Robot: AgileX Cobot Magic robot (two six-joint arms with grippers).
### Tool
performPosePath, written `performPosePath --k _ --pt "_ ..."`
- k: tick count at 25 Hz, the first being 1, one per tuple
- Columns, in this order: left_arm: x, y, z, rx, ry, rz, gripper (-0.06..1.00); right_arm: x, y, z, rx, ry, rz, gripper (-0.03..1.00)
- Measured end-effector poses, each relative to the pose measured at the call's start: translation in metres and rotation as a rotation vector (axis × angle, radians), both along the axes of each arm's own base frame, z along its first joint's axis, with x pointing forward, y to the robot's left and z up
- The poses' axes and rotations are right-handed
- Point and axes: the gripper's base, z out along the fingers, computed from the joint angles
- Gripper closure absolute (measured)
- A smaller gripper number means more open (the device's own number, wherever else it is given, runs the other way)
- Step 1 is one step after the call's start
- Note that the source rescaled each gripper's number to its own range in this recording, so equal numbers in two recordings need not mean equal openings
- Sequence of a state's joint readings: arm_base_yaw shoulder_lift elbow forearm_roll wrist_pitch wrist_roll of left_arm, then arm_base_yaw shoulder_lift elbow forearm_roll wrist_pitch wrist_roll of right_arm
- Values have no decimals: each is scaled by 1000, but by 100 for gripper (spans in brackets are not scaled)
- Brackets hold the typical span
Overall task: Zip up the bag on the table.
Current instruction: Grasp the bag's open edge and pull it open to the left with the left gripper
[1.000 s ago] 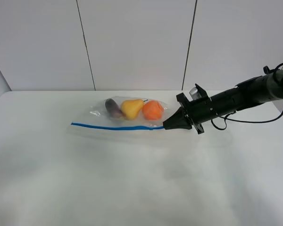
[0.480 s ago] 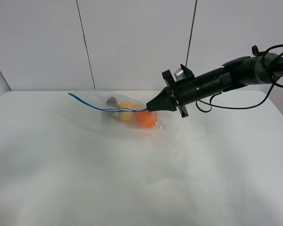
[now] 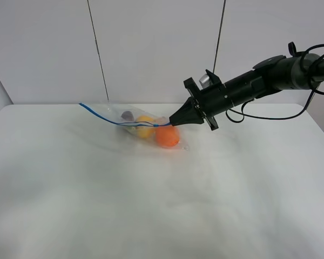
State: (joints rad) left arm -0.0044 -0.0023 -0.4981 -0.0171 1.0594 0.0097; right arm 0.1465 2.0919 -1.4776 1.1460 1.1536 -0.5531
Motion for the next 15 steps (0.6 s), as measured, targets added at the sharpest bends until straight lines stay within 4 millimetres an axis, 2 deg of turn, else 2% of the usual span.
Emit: performPosePath --k 8,12,15 --pt "1 0 6 0 -35 0 -6 0 -2 -4 -49 7 -3 97" --pt "19 0 37 18 -85 -7 -6 0 -3 -4 -53 6 -5 97" --pt "50 0 63 139 -98 -60 -6 0 -3 -4 -53 6 -5 97"
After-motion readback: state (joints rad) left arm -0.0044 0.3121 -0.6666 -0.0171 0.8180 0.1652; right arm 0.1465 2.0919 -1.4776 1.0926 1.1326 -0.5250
